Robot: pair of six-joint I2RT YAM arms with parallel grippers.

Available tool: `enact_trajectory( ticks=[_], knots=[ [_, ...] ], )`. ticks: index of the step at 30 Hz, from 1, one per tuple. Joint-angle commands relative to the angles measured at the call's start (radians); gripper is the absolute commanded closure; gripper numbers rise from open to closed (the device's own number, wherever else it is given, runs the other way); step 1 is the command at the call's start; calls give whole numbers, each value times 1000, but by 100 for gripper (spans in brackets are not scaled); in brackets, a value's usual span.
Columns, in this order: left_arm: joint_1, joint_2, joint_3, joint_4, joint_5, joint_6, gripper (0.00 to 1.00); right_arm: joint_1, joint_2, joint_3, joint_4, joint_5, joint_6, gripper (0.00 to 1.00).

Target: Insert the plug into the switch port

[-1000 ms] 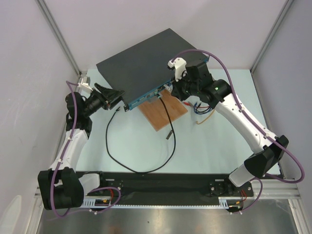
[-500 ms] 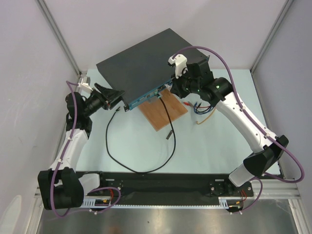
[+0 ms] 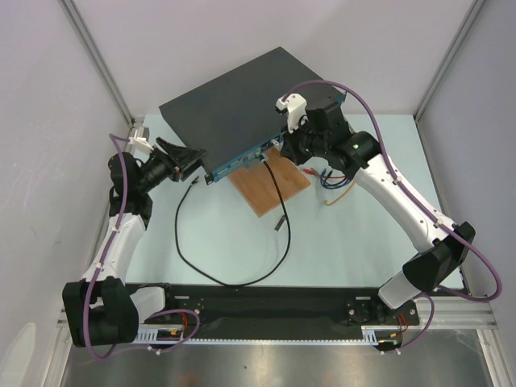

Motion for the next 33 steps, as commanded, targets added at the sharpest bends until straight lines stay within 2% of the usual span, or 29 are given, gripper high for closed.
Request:
enact_trajectory(
  ticks=[1, 23, 28, 31, 32, 33],
  knots=[
    [-58, 12, 40, 53, -27, 84, 100, 12, -6, 2, 147, -10, 0, 100],
    [-58, 27, 49, 50, -23, 86, 100, 16, 67, 51, 254, -46, -21, 100],
    [-57, 26, 66, 24, -22, 102, 100, 9, 37, 40, 217, -56, -37, 87],
    [-58, 27, 66, 19, -20, 106, 100, -5, 3, 26, 175, -70, -53, 73],
    [-58, 29, 68, 16, -20, 106, 100, -11, -15, 20, 164, -78, -57, 65],
    [-58, 29, 69, 15, -22, 109, 100, -19, -23, 14, 145, -82, -64, 63]
  ],
)
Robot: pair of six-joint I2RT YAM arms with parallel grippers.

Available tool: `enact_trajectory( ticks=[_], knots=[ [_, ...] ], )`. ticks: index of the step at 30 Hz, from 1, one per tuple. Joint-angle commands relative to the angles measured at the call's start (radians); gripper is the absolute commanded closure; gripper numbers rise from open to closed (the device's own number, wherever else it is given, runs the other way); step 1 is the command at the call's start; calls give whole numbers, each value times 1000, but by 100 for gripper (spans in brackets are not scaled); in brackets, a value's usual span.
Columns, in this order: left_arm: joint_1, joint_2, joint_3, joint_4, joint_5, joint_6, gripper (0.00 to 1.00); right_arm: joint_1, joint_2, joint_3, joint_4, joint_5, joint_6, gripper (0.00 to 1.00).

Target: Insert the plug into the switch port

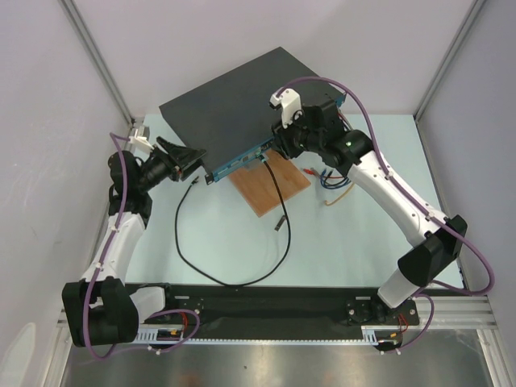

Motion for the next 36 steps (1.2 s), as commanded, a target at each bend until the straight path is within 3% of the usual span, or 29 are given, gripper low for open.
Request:
enact_trajectory(
  ticks=[1, 6, 16, 36],
  knots=[
    [-58, 27, 54, 47, -26, 98, 100, -18, -77, -1, 13, -46, -37, 62],
    [-56, 28, 62, 36, -26, 108, 100, -38, -114, -27, -28, -69, -34, 64],
    [-58, 31, 68, 30, -26, 111, 100, -44, -68, -2, -37, -78, -18, 79],
    [-56, 38, 65, 35, -20, 104, 100, -44, 12, 71, -16, -82, 8, 80]
  ],
)
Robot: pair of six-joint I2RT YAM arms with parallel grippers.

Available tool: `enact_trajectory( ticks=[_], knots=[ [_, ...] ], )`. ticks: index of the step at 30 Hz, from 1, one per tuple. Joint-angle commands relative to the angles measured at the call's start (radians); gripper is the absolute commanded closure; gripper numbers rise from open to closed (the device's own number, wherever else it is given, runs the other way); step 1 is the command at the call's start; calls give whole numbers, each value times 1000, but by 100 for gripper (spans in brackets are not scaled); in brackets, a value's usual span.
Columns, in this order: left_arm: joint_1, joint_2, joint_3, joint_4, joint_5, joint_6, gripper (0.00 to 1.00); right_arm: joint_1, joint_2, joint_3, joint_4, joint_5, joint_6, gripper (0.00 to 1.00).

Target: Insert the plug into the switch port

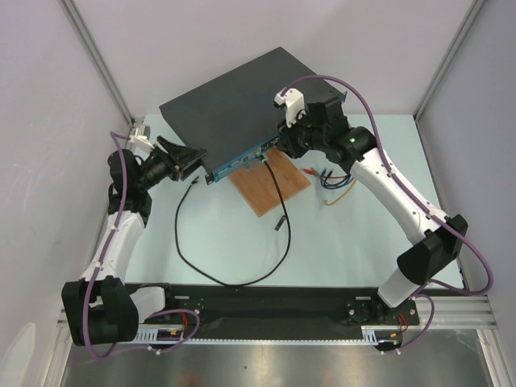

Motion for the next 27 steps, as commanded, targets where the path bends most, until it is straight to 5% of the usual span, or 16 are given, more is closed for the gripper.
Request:
enact_trajectory(
  ticks=[1, 27],
  knots=[
    [-56, 31, 49, 60, -30, 89, 100, -3, 13, 62, 34, -8, 18, 80],
    [-71, 42, 58, 50, -16, 114, 100, -4, 90, 141, 136, 29, 75, 90]
  ],
)
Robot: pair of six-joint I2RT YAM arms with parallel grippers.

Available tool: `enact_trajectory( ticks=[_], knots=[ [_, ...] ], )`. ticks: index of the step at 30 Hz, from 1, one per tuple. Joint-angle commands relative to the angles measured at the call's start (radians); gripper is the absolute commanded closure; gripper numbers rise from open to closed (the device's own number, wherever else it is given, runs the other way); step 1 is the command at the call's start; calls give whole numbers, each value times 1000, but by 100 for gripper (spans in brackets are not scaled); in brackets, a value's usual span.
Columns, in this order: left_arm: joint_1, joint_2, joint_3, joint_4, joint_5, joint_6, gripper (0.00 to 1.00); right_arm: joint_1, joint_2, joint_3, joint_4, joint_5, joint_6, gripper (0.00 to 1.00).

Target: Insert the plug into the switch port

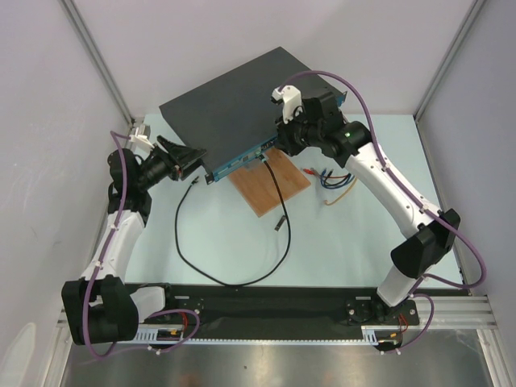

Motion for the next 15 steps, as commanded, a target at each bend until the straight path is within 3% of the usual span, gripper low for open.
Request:
enact_trajectory(
  ticks=[1, 10, 15],
  knots=[
    [-71, 36, 54, 54, -21, 108, 100, -4, 31, 56, 198, 29, 26, 91],
    [-75, 31, 63, 30, -17, 135, 100, -4, 43, 54, 224, 35, 32, 93],
    [-75, 30, 90, -12, -18, 169, 97, -24, -41, -22, 198, -20, 9, 88]
  ],
)
